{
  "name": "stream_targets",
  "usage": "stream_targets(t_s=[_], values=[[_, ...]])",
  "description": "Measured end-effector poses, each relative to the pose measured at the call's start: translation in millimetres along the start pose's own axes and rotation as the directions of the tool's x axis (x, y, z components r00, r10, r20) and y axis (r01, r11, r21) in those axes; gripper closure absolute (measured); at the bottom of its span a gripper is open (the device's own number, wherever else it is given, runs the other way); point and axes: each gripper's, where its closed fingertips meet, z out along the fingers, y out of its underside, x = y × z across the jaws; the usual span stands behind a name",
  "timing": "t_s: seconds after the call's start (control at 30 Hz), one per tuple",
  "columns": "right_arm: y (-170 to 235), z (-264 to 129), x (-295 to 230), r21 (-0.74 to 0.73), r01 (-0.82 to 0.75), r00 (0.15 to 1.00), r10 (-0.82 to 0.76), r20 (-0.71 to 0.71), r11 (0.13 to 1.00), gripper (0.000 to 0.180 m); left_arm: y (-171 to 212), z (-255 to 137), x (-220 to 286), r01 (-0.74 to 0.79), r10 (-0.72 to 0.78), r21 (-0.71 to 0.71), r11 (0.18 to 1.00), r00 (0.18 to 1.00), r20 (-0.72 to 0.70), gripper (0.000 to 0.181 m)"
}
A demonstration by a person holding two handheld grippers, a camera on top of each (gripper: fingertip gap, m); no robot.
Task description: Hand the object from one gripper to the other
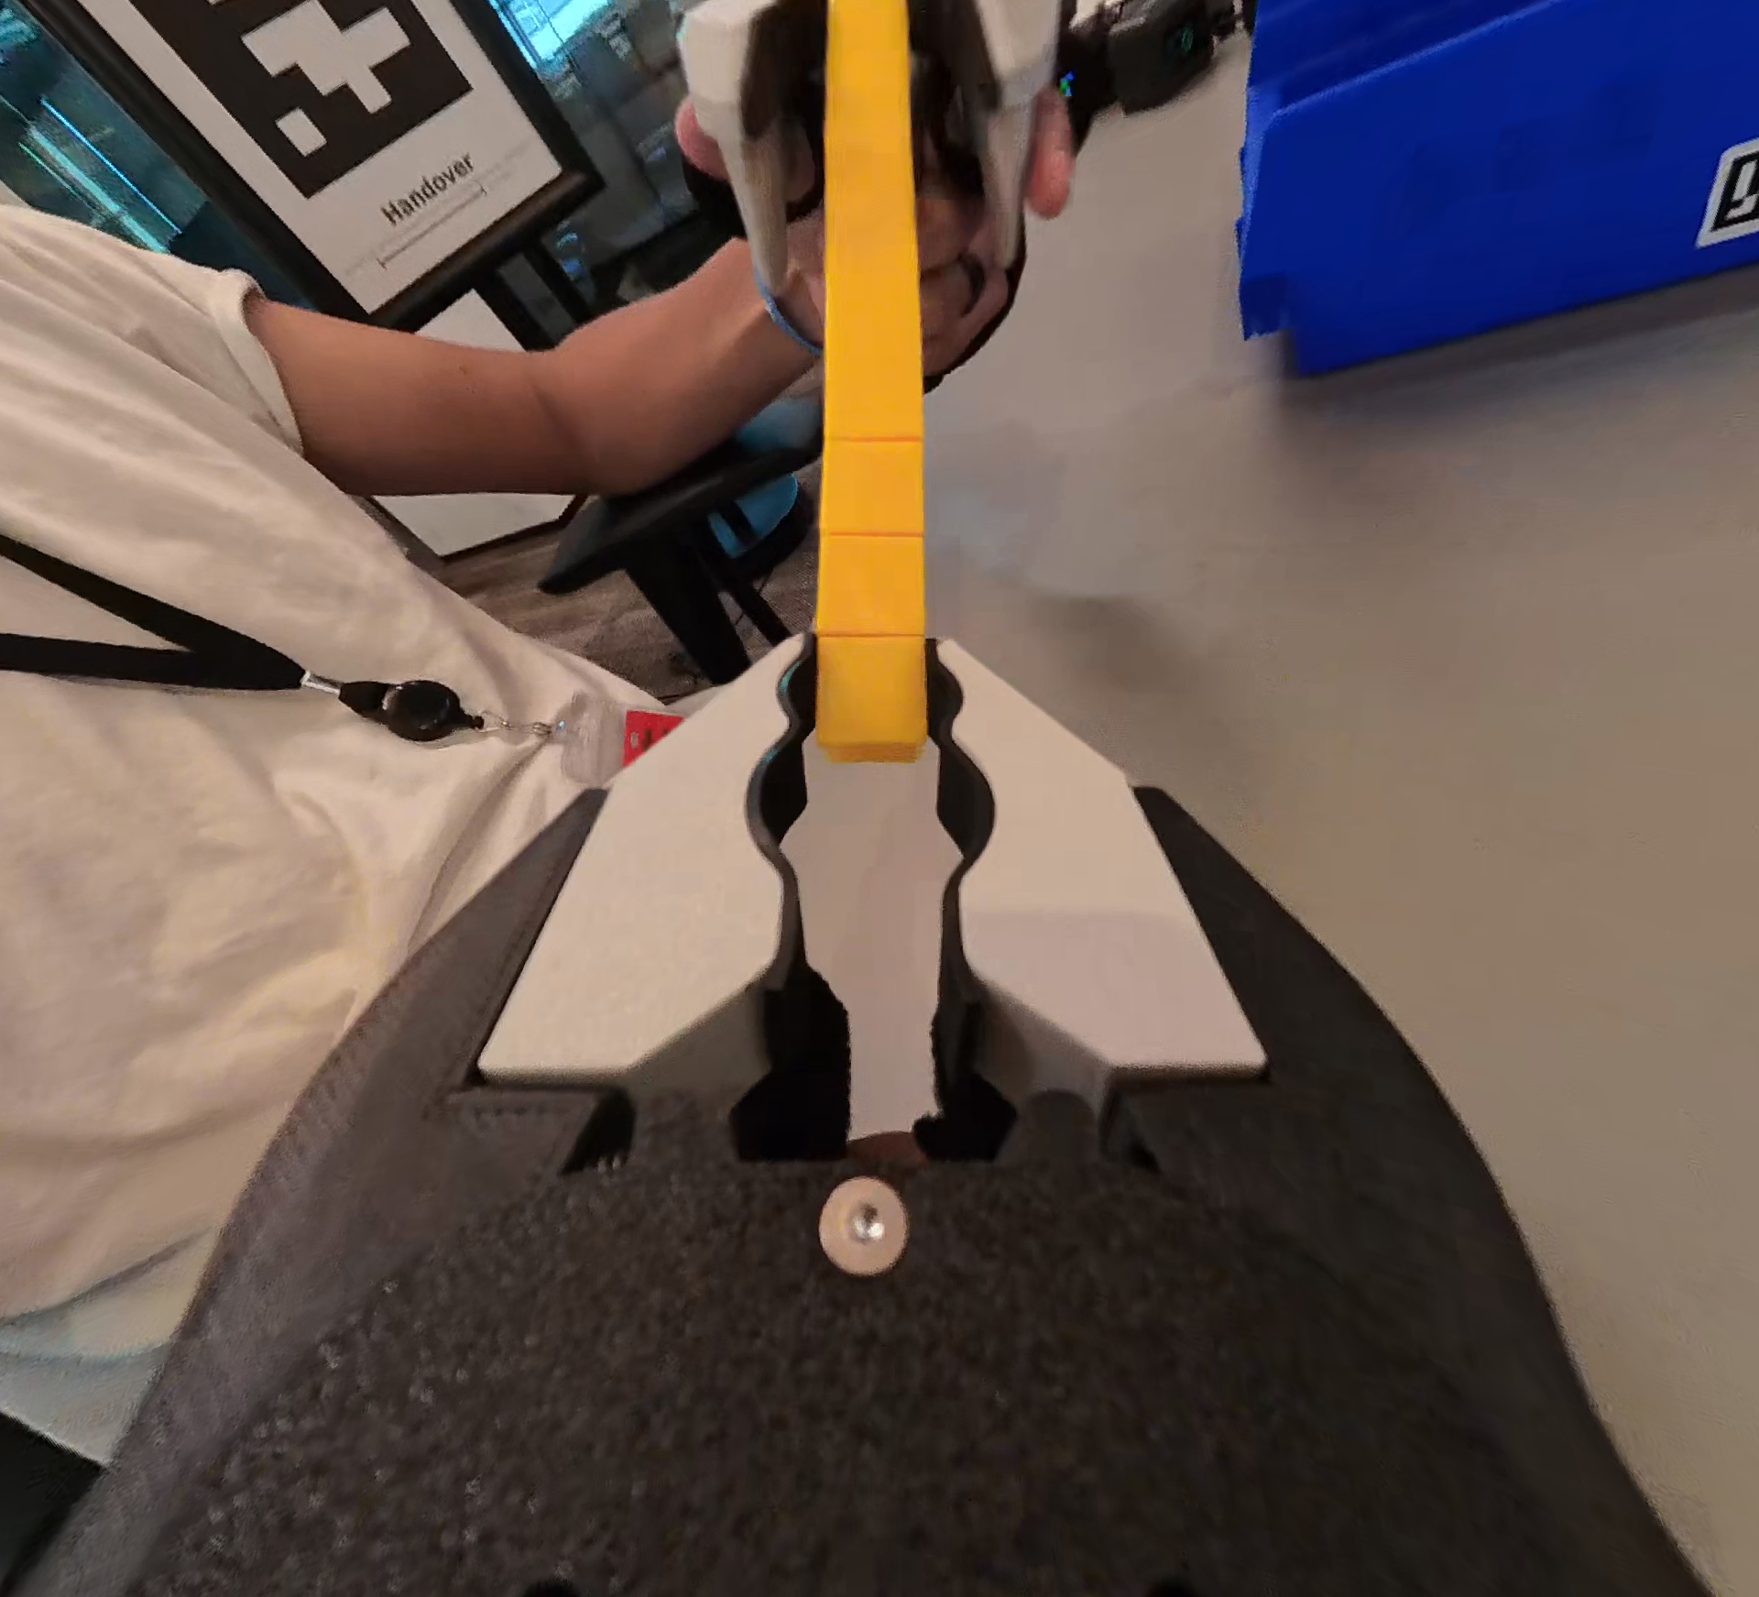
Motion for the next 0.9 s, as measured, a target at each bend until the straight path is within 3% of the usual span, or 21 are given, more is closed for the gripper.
stream_targets(t_s=[0.33, 0.53, 0.63, 0.9], values=[[-10, -9, 4, 0.057, -0.004, 1.0, 0.006, -0.02, 0.998, 0.158, 20, 1, -6, 0.02, -0.021, -0.1, 0.995, 1.0, -0.008, 0.14], [-39, -29, 0, 0.218, 0.008, 1.0, -0.006, -0.012, 0.976, 0.159, 57, 7, -7, -0.016, 0.017, -0.286, 0.958, 1.0, 0.0, 0.14], [-37, -31, 4, 0.206, 0.005, 1.0, 0.001, -0.031, 0.978, 0.159, 73, 15, -6, -0.05, 0.054, -0.353, 0.934, 0.999, 0.002, 0.14], [-31, -18, 18, 0.155, 0.028, 0.993, -0.009, -0.117, 0.987, 0.158, 60, 15, -9, -0.082, 0.093, -0.296, 0.952, 0.995, 0.023, 0.14]])
